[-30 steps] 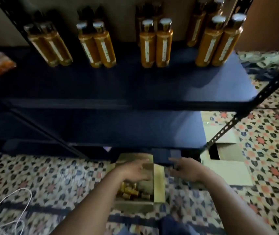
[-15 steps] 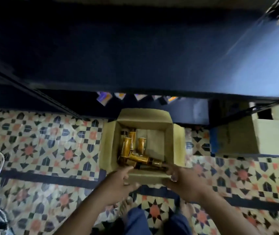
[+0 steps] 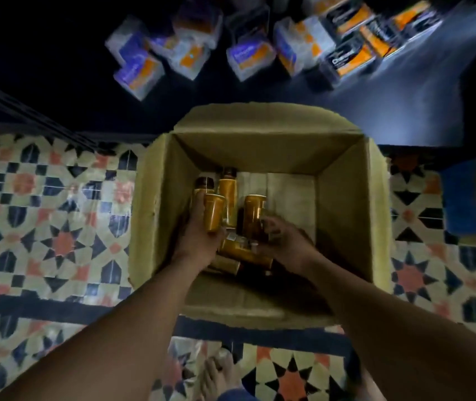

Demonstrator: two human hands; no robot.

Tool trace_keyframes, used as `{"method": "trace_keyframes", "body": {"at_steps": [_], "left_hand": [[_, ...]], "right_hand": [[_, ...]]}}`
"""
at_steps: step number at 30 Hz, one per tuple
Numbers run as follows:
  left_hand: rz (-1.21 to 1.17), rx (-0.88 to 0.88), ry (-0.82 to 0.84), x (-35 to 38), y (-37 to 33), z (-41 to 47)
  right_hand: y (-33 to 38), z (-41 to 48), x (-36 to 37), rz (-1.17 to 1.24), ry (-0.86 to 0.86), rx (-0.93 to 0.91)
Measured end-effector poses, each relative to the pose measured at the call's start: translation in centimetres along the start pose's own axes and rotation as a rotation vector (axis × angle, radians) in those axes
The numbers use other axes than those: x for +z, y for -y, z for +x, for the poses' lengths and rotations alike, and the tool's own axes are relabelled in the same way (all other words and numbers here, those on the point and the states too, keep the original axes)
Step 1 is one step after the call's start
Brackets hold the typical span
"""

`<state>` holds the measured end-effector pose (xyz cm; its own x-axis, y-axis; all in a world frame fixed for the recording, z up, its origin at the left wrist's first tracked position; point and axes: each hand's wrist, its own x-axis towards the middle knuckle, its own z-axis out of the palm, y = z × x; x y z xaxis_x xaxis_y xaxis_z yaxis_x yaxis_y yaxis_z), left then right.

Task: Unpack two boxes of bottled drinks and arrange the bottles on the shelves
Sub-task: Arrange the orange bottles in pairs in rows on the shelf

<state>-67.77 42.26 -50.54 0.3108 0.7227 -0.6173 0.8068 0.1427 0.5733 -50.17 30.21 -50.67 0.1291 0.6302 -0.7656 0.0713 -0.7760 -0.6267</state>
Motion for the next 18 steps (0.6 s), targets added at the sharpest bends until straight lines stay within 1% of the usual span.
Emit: {"method": "trace_keyframes", "body": {"at_steps": [2,4,7,9,11,13,15,18], "left_hand": [[-0.061,0.002,0.018,0.6,0.9,0.7],[-0.105,0.0,0.0,0.9,1.1,1.1],[-0.057,0.002,-0.022,0.9,0.8,1.2],[-0.021,0.042,-0.024,0.7,0.5,0.8],[-0.021,0.091,-0.015,0.3,-0.1,0.2],[-0.064,0.098,-0.025,-0.2,-0.6,-0.5],[-0.103,0.097,-0.075,-1.1,-1.3,-1.6],[-0.117,0.114,-0.198,-3.0,-3.2,-4.0]], "right_hand": [[-1.1,1.1,0.3,-0.025,0.05,0.025],[-1.6,1.7,0.2,-0.063,0.1,0.037],[-2.0,2.1,-0.2,-0.137,0.134,0.037],[-1.9,1.6,-0.3,-0.107,0.113,0.02],[-1.2,0.4,-0.5,-0.009,0.082,-0.026],[-0.3,-1.2,-1.0,0.095,0.032,-0.058],[0.8,-3.1,-1.8,0.081,-0.087,-0.1],[2.8,-6.5,-3.0,0.012,-0.264,-0.199]]}}
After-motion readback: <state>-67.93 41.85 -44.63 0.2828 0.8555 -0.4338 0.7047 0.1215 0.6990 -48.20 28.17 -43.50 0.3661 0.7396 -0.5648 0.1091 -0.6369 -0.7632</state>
